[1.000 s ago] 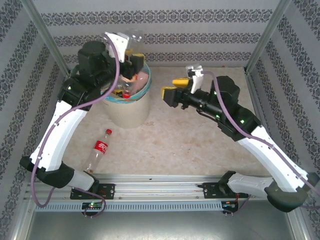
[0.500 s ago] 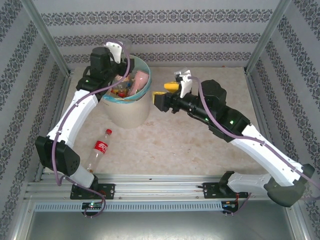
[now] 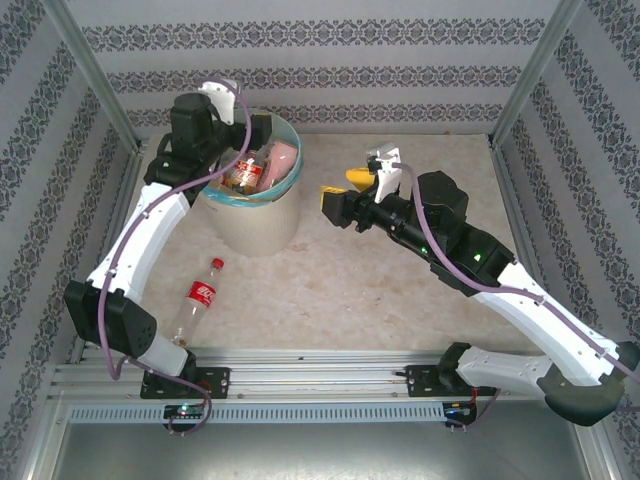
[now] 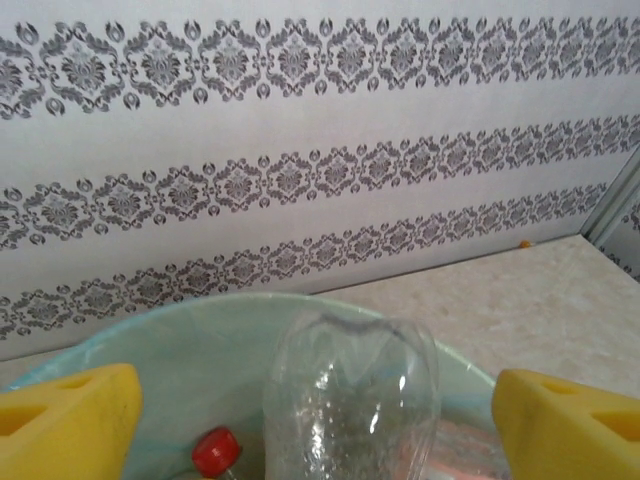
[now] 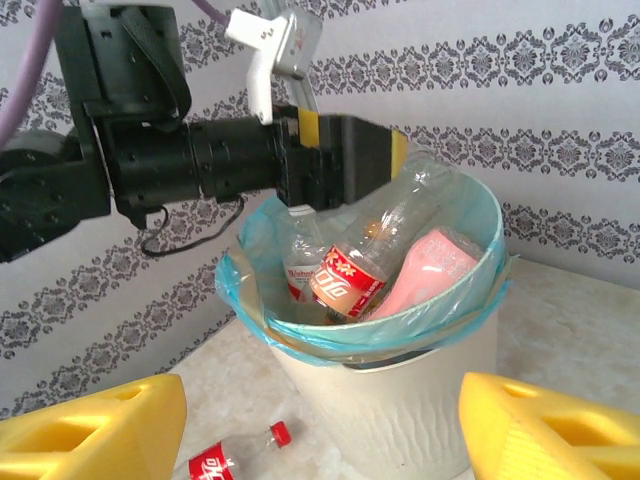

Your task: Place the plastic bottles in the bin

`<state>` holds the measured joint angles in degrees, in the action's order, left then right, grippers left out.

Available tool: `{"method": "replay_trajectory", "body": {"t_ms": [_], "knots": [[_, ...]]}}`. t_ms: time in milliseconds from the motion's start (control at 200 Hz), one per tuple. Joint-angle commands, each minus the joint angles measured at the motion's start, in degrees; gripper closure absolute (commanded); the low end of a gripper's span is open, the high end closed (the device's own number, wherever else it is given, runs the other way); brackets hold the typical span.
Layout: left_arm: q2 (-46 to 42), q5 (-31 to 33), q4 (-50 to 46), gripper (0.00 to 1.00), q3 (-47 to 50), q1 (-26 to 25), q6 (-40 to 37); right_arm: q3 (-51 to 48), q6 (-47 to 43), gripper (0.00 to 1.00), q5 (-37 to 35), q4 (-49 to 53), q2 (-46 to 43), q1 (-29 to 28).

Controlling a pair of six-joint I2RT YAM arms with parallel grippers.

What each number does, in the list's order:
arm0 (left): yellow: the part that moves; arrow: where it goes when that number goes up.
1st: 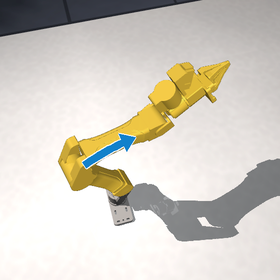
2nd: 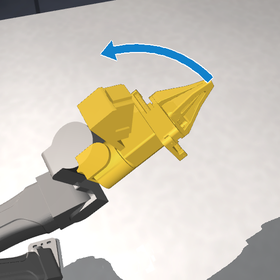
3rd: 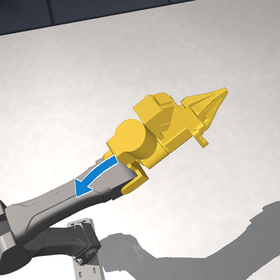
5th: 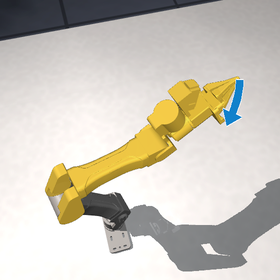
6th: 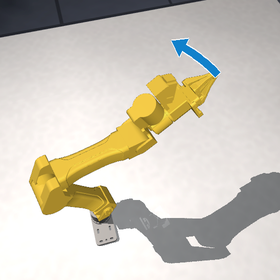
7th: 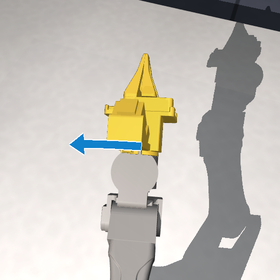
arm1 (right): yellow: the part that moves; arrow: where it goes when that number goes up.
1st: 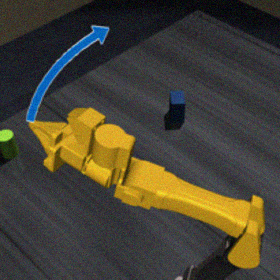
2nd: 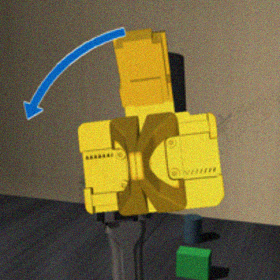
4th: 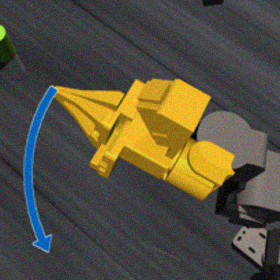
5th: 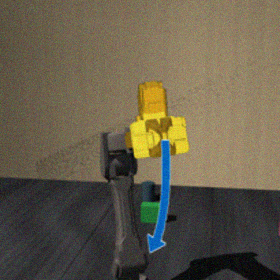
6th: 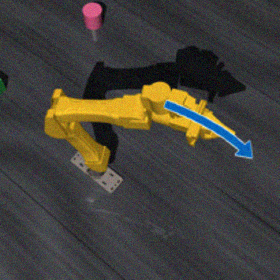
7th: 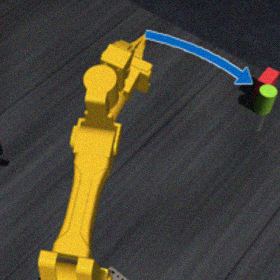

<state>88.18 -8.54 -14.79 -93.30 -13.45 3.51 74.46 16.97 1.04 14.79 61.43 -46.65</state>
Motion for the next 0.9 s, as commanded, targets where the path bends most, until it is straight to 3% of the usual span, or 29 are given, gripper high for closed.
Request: {"method": "replay_trajectory", "body": {"t_ms": [0,205,325,405,590,714,894], "knots": [[3.05,-0.32,-7.21,0.16,-5.59,0.71,0.09,-1.28,0.67,0.27,-0.95,-0.38,-0.23,-0.37],[8.55,-2.43,-9.54,0.19,-12.45,0.73,0.58,-2.28,2.75,0.27,-0.77,-0.09,0.77,-0.37],[16.05,-4.17,-19.98,0.37,-25.29,0.71,1.25,-1.89,3.74,0.28,0.78,0.43,2.20,-0.40],[18.80,-5.03,-25.09,0.46,-28.77,0.63,1.81,-1.94,4.20,0.28,1.08,0.90,2.80,-0.39],[13.28,-2.73,-20.50,0.60,-16.17,0.40,1.77,-2.30,3.63,0.27,0.41,1.72,2.93,-0.37],[8.50,-0.59,-13.74,0.62,-6.68,0.36,1.22,-1.94,2.77,0.27,-0.12,2.03,3.49,-0.38],[7.75,-0.17,-11.42,0.63,-3.61,0.42,0.37,-1.16,2.46,0.27,0.07,1.97,5.20,-0.39]]}}
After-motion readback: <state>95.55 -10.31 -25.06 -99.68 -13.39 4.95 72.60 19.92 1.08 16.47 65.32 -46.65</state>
